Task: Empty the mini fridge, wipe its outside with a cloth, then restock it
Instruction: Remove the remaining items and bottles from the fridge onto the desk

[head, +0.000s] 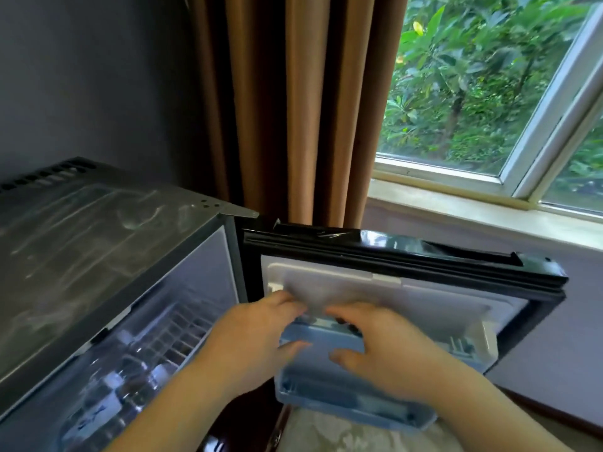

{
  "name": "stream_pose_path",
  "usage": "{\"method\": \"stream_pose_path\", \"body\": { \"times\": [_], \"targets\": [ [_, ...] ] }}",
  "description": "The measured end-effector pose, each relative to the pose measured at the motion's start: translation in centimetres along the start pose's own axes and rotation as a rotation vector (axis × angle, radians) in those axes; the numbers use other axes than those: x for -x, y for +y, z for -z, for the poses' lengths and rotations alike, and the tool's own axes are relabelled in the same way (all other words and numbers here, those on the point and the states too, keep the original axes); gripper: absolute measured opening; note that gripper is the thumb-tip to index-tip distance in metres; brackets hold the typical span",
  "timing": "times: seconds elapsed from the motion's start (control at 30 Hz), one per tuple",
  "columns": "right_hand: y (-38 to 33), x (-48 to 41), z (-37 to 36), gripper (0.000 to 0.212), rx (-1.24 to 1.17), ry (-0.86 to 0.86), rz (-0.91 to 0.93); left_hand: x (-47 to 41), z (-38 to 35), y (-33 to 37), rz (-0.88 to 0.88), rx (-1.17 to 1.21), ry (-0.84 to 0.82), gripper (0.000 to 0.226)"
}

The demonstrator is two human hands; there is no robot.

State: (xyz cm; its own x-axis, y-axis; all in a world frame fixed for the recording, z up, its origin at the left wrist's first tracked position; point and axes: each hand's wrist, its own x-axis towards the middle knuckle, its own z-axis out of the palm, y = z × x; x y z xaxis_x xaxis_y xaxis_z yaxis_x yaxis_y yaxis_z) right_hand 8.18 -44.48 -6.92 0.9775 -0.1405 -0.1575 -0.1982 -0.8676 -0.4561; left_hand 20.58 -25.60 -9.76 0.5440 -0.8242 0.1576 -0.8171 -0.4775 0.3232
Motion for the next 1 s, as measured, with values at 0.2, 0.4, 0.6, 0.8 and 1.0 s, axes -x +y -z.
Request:
{"method": "stream_pose_path", "body": {
  "times": [0.2,0.4,0.6,0.8,1.0],
  "targets": [
    [-0.4,-0.7,-0.5,0.053,-0.015,-0.083,0.026,-0.6,0.3,-0.7,-0.024,-0.053,-0.046,0.038],
    [-0.2,-2.0,-0.2,0.049,-0.127,-0.178,-0.017,-0.5,-0.4,-1.3,-0.013,-0.011,-0.024,0.039],
    [0.9,-2.0,0.0,0.048,-0.246,-0.107,-0.112,-0.1,-0.6,-1.2,-0.015,0.08,0.04,0.045],
    [2.4,0.7,-0.6,0.037,-0.219,0.071,-0.122,0.1,-0.6,-0.7,0.023,0.076,0.039,0.051],
    [3.6,2.2,-0.6,0.032,-0.284,0.151,-0.137,0.0,-0.3,0.0,0.034,-0.072,-0.007,0.046]
  ]
}}
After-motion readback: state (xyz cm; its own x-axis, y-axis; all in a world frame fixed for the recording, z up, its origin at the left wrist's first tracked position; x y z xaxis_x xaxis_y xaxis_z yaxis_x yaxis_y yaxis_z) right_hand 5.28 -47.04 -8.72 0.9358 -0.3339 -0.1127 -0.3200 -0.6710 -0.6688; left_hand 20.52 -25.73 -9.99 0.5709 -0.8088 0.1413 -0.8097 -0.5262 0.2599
